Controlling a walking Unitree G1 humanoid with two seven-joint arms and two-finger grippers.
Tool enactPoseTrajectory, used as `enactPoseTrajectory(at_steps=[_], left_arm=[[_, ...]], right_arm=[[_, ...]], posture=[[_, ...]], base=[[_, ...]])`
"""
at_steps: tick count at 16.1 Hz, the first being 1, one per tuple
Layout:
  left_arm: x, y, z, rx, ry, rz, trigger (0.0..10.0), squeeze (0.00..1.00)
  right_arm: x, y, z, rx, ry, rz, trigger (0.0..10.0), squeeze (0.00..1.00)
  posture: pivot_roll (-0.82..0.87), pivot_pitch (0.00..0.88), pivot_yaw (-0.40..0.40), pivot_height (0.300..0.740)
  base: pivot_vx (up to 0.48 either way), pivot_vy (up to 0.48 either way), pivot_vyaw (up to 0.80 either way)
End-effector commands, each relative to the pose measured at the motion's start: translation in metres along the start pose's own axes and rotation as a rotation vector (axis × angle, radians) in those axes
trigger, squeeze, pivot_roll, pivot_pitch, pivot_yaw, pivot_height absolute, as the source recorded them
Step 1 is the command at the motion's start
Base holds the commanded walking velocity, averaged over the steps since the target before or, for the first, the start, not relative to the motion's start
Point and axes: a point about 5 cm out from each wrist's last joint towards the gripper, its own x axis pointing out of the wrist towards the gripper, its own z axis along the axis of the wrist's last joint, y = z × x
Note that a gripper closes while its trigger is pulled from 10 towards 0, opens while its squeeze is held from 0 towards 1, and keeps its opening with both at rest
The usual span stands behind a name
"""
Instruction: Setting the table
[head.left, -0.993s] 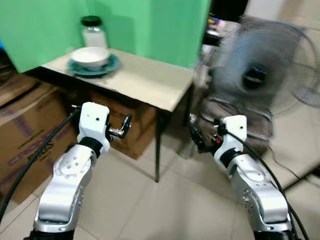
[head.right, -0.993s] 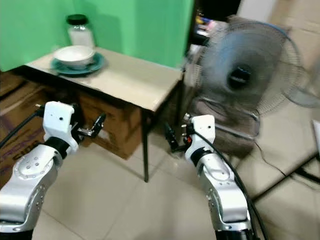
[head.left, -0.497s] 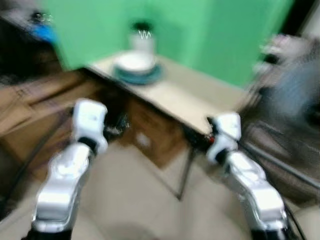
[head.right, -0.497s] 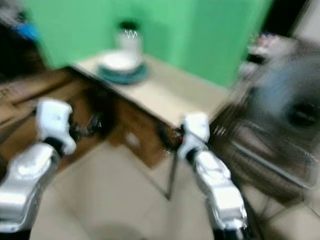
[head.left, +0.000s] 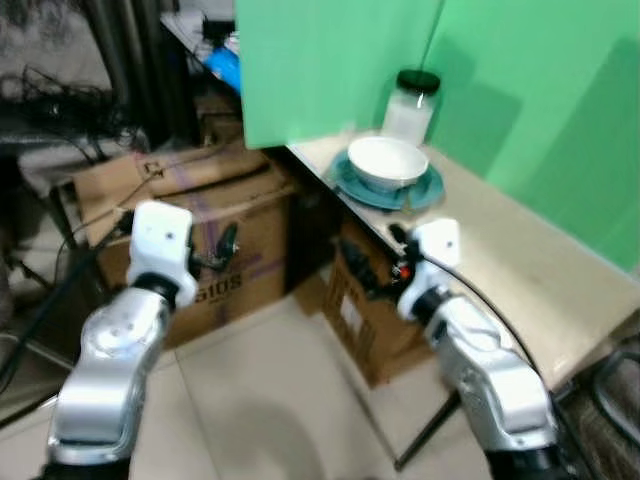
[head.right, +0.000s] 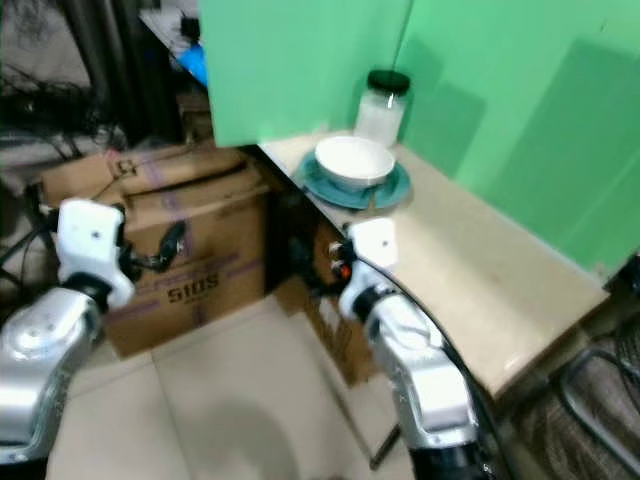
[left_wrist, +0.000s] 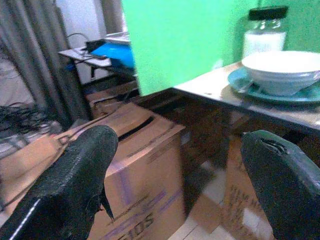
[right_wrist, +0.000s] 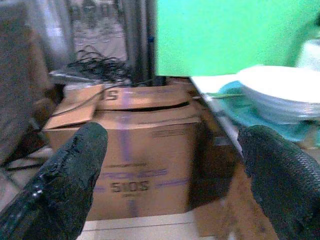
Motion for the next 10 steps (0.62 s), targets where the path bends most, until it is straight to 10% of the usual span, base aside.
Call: enactPoseTrajectory(at_steps=[1,10], left_arm=[[-0.001,0.001,0.005,0.018,-0.022,-0.001,10.0,1.00],[0.008,-0.003,0.014,0.050,-0.060,-0.062,10.0,1.00]], right_arm=[[0.001,-0.003,0.003,0.007,-0.015,-0.014,10.0,1.00],[-0.001,-0.009,0.014,0.049,-0.068,-0.064,10.0,1.00]], posture=[[0.19,0.000,-0.055,0.740],[0.19,0.000,-0.046,0.740]], base=[[0.446,0.000,0.00],[0.442,0.000,-0.14]])
